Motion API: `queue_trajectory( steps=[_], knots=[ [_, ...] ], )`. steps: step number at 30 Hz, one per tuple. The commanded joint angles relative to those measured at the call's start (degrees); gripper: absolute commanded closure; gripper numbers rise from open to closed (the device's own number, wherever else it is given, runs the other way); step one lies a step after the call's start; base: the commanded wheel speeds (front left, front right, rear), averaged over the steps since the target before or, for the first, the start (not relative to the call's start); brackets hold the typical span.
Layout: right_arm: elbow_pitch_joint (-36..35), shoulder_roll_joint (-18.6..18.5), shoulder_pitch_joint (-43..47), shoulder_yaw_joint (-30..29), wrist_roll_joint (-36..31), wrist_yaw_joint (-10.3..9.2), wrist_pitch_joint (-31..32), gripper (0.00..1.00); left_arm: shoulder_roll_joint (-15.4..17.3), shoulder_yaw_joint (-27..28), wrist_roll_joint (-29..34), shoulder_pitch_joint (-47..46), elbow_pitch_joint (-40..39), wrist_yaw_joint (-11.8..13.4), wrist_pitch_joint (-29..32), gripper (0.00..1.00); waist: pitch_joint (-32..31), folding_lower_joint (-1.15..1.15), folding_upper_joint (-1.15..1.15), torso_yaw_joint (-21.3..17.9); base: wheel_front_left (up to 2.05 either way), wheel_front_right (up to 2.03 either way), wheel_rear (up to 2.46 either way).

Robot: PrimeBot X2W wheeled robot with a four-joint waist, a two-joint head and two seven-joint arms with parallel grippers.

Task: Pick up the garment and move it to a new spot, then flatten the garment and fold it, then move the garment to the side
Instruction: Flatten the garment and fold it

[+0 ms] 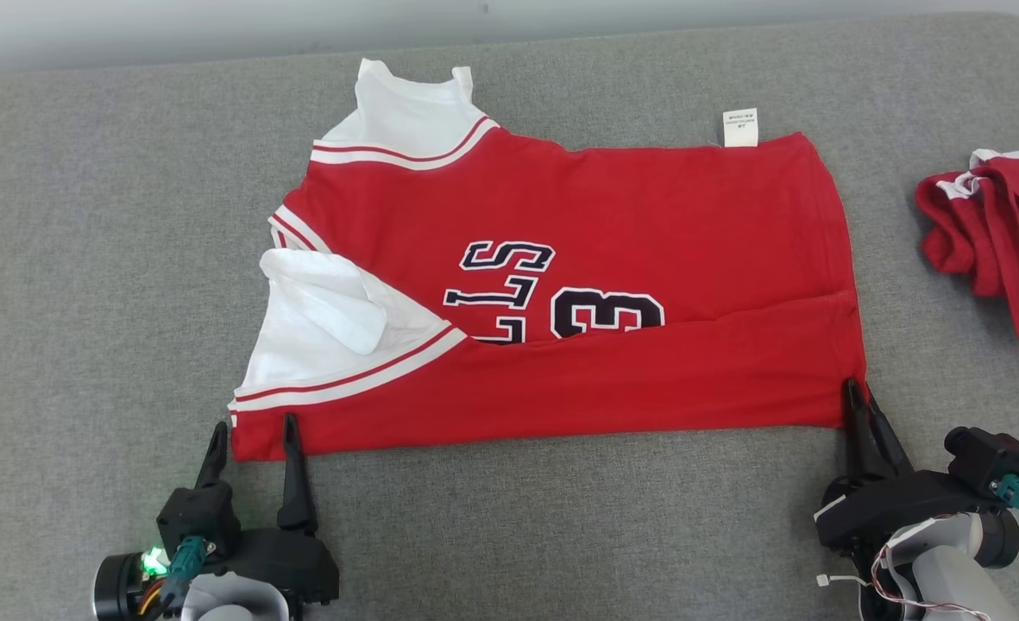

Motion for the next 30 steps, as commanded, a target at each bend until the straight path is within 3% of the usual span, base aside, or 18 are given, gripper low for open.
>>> queue_trajectory(
  steps=[1, 2, 3, 4, 13, 30],
  knots=[
    [0.67, -0.07, 1.1, -0.7, -0.16, -0.31, 0.22, 1.0, 0.01, -0.3, -0.7, -0.36, 1.43, -0.27, -0.03, 0.0, -0.03, 0.0, 0.0, 0.0, 0.0, 0.0, 0.0],
    [0.54, -0.08, 1.05, -0.78, -0.37, -0.3, 0.22, 1.0, -0.01, -0.58, -1.06, -0.59, 2.27, -0.72, 0.1, 0.27, -0.03, 0.0, 0.0, 0.0, 0.0, 0.0, 0.0],
    [0.42, -0.1, 0.97, -0.95, -0.5, -0.31, 0.21, 1.0, -0.02, -0.69, -1.19, -1.0, 2.71, -0.96, 0.1, 0.6, -0.07, 0.0, 0.0, 0.04, 0.0, 0.0, 0.0],
    [0.35, -0.06, 0.97, -1.06, -0.56, -0.3, 0.2, 1.0, -0.02, -0.89, -1.47, -1.12, 3.21, -1.31, 0.11, 1.0, -0.15, 0.0, 0.0, 0.05, 0.0, 0.0, 0.0],
    [-0.03, 1.2, 2.55, -2.21, -1.87, -0.3, 0.15, 1.0, 0.22, 0.48, -1.69, 0.99, 3.18, -2.02, 0.04, 1.0, -3.46, 0.0, 0.0, 0.03, 0.0, 0.0, 0.0],
    [3.52, 3.51, 13.08, -0.66, -2.74, -0.3, 0.13, 1.0, 0.26, 4.07, -0.95, 14.18, 3.3, -3.81, -0.09, 1.0, -16.75, 0.0, 0.0, 1.86, 0.0, 0.0, 0.0]
  ],
)
